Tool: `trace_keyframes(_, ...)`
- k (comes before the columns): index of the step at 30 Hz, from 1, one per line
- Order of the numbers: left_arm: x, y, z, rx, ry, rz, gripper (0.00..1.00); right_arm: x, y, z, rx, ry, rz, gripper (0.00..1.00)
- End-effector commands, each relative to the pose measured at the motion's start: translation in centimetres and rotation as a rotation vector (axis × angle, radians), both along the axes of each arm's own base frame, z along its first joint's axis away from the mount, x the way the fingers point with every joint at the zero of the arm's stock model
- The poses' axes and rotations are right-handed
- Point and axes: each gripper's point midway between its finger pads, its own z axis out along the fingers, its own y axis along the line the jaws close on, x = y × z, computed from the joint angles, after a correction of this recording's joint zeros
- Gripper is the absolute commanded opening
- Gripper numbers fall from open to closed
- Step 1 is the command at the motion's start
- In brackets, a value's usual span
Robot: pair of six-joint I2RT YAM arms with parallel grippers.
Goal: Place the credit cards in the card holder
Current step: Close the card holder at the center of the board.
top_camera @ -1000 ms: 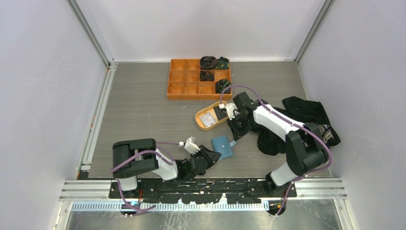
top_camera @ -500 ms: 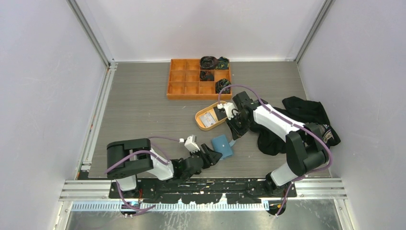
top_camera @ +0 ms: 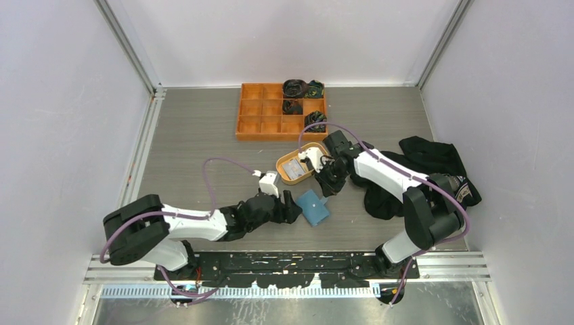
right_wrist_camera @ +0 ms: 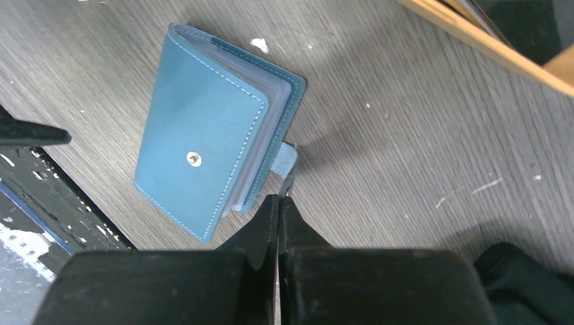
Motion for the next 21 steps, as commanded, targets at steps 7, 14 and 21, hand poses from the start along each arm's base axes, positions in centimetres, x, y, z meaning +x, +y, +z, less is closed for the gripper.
trace_keyframes(7, -0.1, 2.0, -0.2, 0.034, 0.044, -0.115, 0.69, -0.4, 5.7, 3.1, 0.155, -0.096, 0.255, 0.01)
trace_keyframes(14, -0.1, -0.2, -0.9, -0.018, 0.103, -0.197, 0.69, -1.2, 6.2, 2.9, 0.174, -0.075, 0.29, 0.01)
trace_keyframes(21, 0.2, -1.6, -1.7, -0.059, 0.143, -0.194, 0.62, -1.0, 5.8, 2.6, 0.15, -0.076, 0.274, 0.01)
